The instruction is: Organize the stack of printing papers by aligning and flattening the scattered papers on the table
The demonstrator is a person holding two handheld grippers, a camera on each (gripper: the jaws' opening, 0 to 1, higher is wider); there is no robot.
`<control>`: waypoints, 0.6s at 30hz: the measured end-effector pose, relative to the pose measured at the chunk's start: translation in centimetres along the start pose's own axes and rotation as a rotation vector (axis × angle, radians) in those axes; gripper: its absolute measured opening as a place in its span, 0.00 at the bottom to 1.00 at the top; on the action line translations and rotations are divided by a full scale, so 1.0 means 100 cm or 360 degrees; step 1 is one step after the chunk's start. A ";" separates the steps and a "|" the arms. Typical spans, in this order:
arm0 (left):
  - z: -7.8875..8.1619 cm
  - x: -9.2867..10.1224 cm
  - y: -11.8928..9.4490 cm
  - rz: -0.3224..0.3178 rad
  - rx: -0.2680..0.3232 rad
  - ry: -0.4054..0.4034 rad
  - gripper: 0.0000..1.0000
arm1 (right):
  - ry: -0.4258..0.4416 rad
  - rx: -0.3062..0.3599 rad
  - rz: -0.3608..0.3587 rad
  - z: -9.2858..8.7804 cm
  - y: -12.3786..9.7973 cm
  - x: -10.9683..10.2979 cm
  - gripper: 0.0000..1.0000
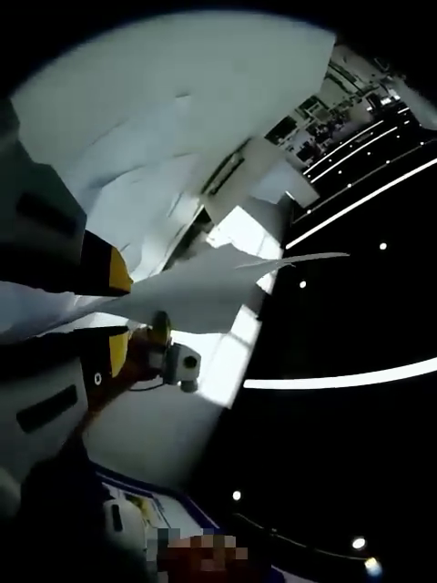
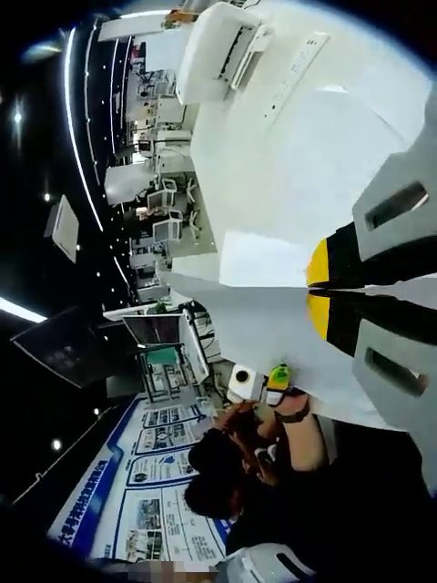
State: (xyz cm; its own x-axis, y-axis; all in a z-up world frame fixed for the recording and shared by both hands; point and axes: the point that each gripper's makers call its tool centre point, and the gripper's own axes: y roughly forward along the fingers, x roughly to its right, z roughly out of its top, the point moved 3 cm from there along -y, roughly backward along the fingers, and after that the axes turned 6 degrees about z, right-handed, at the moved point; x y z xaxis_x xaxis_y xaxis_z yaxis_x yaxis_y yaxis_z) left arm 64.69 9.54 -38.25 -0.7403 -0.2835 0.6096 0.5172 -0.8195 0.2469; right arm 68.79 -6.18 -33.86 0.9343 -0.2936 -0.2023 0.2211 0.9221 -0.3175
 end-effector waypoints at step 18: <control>0.003 -0.001 -0.002 -0.0002 0.0001 0.0000 0.17 | -0.0017 -0.0071 0.0079 0.001 0.024 -0.009 0.00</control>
State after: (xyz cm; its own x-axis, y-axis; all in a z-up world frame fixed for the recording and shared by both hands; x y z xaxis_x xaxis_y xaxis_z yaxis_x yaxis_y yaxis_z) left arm 64.84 9.85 -38.15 -0.7407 -0.2826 0.6094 0.5166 -0.8196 0.2478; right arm 68.47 -3.65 -34.36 0.9466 -0.2452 -0.2091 0.1621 0.9232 -0.3486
